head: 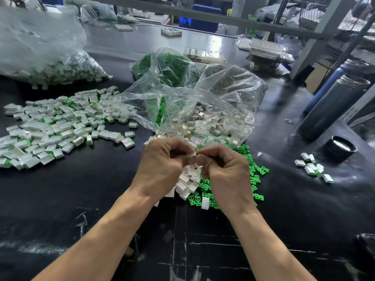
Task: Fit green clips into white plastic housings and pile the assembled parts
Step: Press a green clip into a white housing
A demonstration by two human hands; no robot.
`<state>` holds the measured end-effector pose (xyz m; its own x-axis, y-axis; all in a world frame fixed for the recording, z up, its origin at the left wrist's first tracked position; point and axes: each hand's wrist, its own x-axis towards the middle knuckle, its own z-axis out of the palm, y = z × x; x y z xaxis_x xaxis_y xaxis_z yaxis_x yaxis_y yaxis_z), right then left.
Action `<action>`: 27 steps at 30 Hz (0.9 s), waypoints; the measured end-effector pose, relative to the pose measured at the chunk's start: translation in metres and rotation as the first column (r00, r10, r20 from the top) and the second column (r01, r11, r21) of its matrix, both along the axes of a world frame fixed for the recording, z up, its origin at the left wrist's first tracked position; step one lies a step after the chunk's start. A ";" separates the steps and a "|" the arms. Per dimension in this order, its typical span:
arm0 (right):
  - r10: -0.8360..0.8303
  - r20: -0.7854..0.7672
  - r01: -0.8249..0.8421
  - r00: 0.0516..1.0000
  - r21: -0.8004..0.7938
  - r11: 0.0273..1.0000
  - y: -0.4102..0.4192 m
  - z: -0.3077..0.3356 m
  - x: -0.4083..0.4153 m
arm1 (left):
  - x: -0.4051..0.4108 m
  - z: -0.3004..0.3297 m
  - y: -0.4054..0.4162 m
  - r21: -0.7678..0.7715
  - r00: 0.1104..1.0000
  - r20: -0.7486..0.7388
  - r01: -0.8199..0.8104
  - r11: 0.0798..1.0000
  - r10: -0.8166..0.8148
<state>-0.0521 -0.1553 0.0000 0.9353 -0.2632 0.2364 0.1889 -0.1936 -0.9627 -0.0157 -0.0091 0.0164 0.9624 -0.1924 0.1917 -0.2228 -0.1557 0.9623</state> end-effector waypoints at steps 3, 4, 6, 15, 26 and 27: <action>0.027 0.003 -0.027 1.000 0.104 0.994 0.000 0.002 0.000 | 0.000 0.000 0.001 -0.033 0.999 -0.038 0.000 0.999 -0.001; 0.038 -0.002 -0.038 0.999 0.128 0.991 0.000 0.002 0.000 | 0.001 0.000 0.002 -0.045 0.999 -0.049 0.003 0.999 -0.005; 0.055 -0.020 -0.052 0.998 0.149 0.987 -0.001 0.003 0.000 | 0.001 -0.001 0.003 -0.058 0.998 -0.061 0.012 0.998 -0.016; 0.065 -0.088 -0.046 0.994 0.207 0.977 -0.002 0.003 0.000 | 0.002 -0.002 0.003 -0.074 0.995 -0.096 0.026 0.997 -0.033; 0.149 -0.084 -0.112 0.985 0.337 0.935 -0.007 0.011 0.002 | 0.002 0.002 0.003 -0.158 0.992 -0.109 0.052 0.986 -0.070; 0.150 -0.125 -0.098 0.981 0.352 0.931 -0.006 0.010 0.002 | 0.001 0.001 0.002 -0.152 0.992 -0.110 0.047 0.987 -0.064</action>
<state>-0.0497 -0.1609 0.0101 0.9831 -0.1830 0.0098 0.0413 0.1687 -0.9848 -0.0142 -0.0074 0.0179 0.9682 -0.2236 0.1119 -0.1147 0.0008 0.9934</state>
